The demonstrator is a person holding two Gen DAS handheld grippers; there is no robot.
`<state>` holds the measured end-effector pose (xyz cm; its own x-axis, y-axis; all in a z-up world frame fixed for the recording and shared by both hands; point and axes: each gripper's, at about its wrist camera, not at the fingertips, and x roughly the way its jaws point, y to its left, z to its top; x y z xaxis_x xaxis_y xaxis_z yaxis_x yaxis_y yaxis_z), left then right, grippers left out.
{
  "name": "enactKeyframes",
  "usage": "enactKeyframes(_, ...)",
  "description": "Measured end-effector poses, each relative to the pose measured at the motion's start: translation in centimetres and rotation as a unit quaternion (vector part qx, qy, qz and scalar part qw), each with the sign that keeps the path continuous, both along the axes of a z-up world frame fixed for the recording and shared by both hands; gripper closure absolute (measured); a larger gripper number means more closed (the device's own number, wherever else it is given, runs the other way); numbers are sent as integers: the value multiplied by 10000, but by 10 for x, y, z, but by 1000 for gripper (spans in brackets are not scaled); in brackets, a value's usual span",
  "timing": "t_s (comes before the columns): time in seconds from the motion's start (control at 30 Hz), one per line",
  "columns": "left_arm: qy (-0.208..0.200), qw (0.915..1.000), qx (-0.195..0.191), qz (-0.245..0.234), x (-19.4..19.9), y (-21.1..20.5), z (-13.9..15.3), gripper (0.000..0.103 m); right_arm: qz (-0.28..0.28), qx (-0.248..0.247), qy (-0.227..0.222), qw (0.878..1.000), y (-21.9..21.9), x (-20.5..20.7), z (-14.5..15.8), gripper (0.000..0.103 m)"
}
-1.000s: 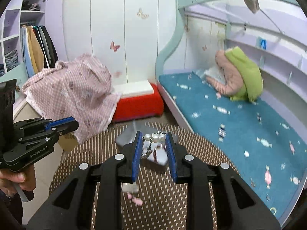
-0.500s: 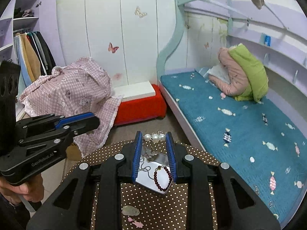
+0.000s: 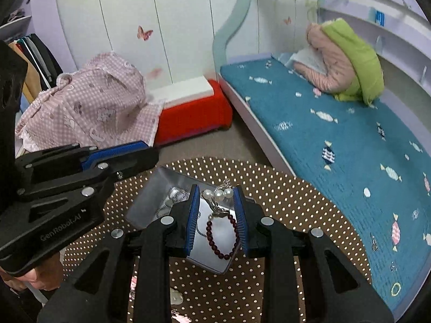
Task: Organize jewelry
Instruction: 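Lower both held pieces into the gray tin and open both tools, then move both tools back toward the pink and white charms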
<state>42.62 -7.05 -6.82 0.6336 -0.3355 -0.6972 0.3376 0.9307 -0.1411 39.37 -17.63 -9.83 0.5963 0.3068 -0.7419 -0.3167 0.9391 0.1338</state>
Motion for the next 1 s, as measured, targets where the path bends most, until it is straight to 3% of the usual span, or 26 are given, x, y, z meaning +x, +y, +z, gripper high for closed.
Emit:
enactKeyframes(0.03,-2,10000,10,43,0,1,-2,70,-15,5,33,10000,-1,1,-2,73)
enactKeyframes(0.07,-29,9999,19,107,-1,3,-3,47,-37,30,55,10000,-2,1,-4,62)
enactKeyframes(0.1,-75,9998,26,177,-2,5,-2,31,-50,52,48,10000,-3,1,-5,44)
enactKeyframes(0.23,-224,9988,74,420,-7,17,1,14,-178,109,-51,9998,-7,0,-3,23)
enactKeyframes(0.3,-332,9979,92,541,-11,24,4,11,-283,128,-144,9994,-11,-2,0,8)
enactKeyframes(0.57,-886,9909,194,996,-41,44,24,6,-515,209,-316,9980,-18,-14,8,8)
enactKeyframes(1.0,-1471,9815,130,1216,-107,55,62,6,-630,426,-934,9927,-23,-62,48,8)
